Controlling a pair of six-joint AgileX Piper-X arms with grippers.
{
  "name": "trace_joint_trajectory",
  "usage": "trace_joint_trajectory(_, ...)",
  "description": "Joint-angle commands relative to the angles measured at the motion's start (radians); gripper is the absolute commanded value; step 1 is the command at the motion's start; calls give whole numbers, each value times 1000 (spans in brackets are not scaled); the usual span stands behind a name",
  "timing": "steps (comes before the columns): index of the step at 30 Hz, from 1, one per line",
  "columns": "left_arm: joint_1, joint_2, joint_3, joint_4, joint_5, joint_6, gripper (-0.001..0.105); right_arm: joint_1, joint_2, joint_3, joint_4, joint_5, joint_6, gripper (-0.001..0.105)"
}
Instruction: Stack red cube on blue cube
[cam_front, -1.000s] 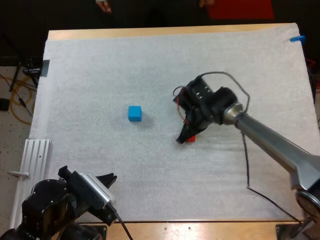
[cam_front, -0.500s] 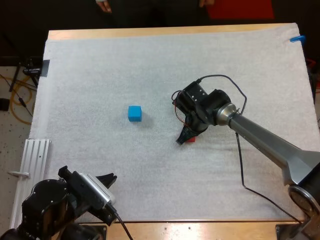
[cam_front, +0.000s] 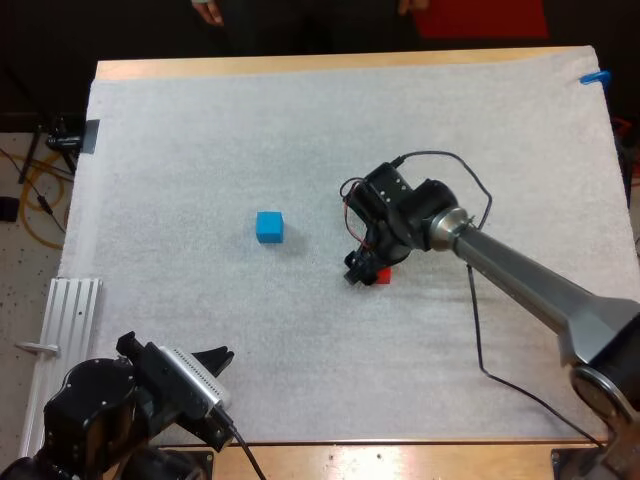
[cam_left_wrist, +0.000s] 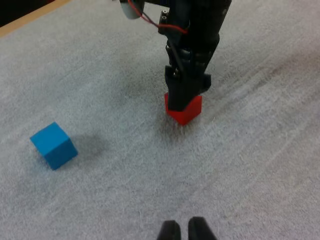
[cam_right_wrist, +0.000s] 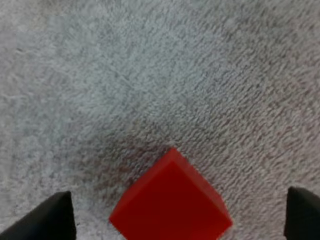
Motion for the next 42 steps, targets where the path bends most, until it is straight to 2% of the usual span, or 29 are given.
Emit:
trace_joint_trajectory(1, -4, -2, -6, 5, 10, -11, 0, -1, 22, -6, -1, -10, 11, 79)
trace_joint_trajectory(7, -4, -2, -6, 15, 10, -11, 0, -3, 65, -6, -6, -3, 15, 77)
trace_joint_trajectory(12, -4, -2, -6, 25, 10, -11, 0, -6, 69, -9, 0, -3, 15, 41)
trace_joint_trajectory(15, -4, -2, -6, 25, 10, -11, 0, -6, 69, -9, 10, -3, 15, 32)
trace_joint_trajectory(23, -4, -2, -6, 25, 10, -11, 0, -3, 30, -104, 82, 16, -2, 32)
trace_joint_trajectory(26, -4, -2, -6, 25, 2, -14, 0, -3, 23, -196, 131, 16, -2, 32)
trace_joint_trajectory(30, -4, -2, -6, 25, -69, -64, 0, -3, 23, -298, 150, 16, -2, 32)
trace_joint_trajectory(34, -4, -2, -6, 25, -71, -86, 0, 10, 45, -376, 160, 16, -2, 32)
trace_joint_trajectory(42, -4, -2, -6, 25, -71, -86, 0, 85, 195, -617, 178, 28, -23, 32)
